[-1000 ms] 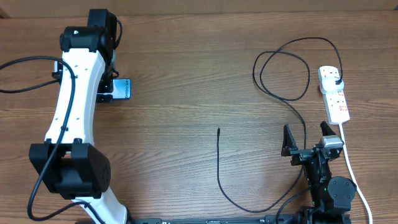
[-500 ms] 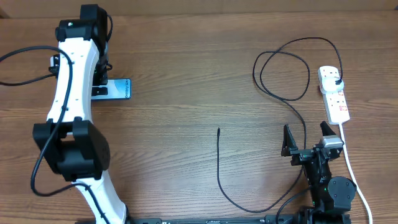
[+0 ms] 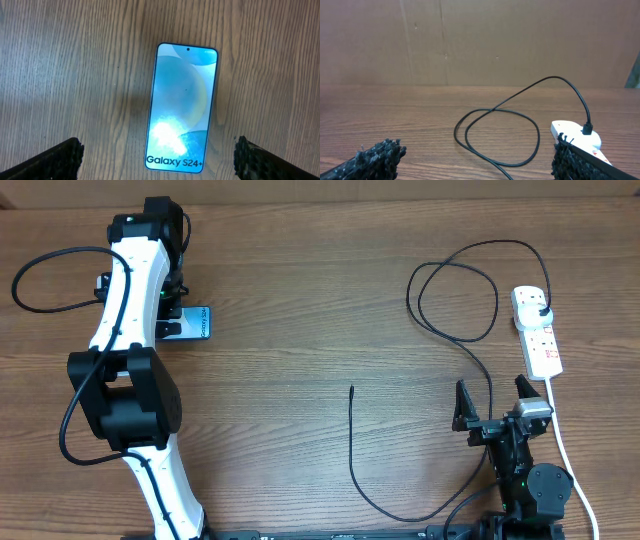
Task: Plug charger to phone and switch on socket
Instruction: 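Lower the open left gripper down around the phone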
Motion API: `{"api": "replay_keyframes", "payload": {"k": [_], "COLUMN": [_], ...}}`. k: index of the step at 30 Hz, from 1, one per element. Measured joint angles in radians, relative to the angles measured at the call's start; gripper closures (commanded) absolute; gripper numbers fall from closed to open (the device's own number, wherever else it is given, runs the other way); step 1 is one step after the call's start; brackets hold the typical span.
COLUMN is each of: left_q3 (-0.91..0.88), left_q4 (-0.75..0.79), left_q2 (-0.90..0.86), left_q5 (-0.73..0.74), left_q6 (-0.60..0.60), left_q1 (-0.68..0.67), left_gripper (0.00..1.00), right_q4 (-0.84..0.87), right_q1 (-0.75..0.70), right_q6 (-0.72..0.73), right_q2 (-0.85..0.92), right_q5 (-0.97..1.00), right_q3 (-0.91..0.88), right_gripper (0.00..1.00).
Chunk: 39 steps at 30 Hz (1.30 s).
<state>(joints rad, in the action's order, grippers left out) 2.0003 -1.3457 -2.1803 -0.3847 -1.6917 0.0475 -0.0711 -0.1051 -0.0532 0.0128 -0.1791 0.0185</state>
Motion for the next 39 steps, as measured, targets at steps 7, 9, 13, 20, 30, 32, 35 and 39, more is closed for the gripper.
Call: {"api": "replay_keyframes", "payload": {"k": [7, 9, 13, 20, 30, 32, 35, 39], "left_q3": [0.0, 0.001, 0.003, 0.003, 0.003, 0.003, 0.003, 0.003], "left_q4": [0.0, 0.0, 0.011, 0.038, 0.153, 0.166, 0.172, 0.172], "left_q2": [-0.002, -0.009, -0.044, -0.114, -0.157, -0.161, -0.166, -0.182], "left_q5": [-0.01, -0.011, -0.013, -0.013, -0.013, -0.013, -0.013, -0.013], "left_q6": [0.0, 0.0, 0.0, -0.005, 0.0, 0.0, 0.001, 0.005], "left_q1": [0.0, 0.0, 0.0, 0.0, 0.0, 0.0, 0.0, 0.0], "left_gripper": [0.0, 0.0, 0.0, 0.0, 0.0, 0.0, 0.0, 0.0], "right_q4": [0.0, 0.0, 0.0, 0.0, 0.0, 0.0, 0.0, 0.0], "right_q1": [0.0, 0.0, 0.0, 0.0, 0.0, 0.0, 0.0, 0.0], "right_q6": [0.0, 0.0, 0.0, 0.0, 0.0, 0.0, 0.0, 0.0], "right_q2": [0.0, 0.0, 0.0, 0.0, 0.0, 0.0, 0.0, 0.0], "right_q5": [0.0, 0.0, 0.0, 0.0, 0.0, 0.0, 0.0, 0.0], "right_q3": [0.0, 0.0, 0.0, 0.0, 0.0, 0.0, 0.0, 0.0], "right_gripper": [0.0, 0.0, 0.0, 0.0, 0.0, 0.0, 0.0, 0.0]}}
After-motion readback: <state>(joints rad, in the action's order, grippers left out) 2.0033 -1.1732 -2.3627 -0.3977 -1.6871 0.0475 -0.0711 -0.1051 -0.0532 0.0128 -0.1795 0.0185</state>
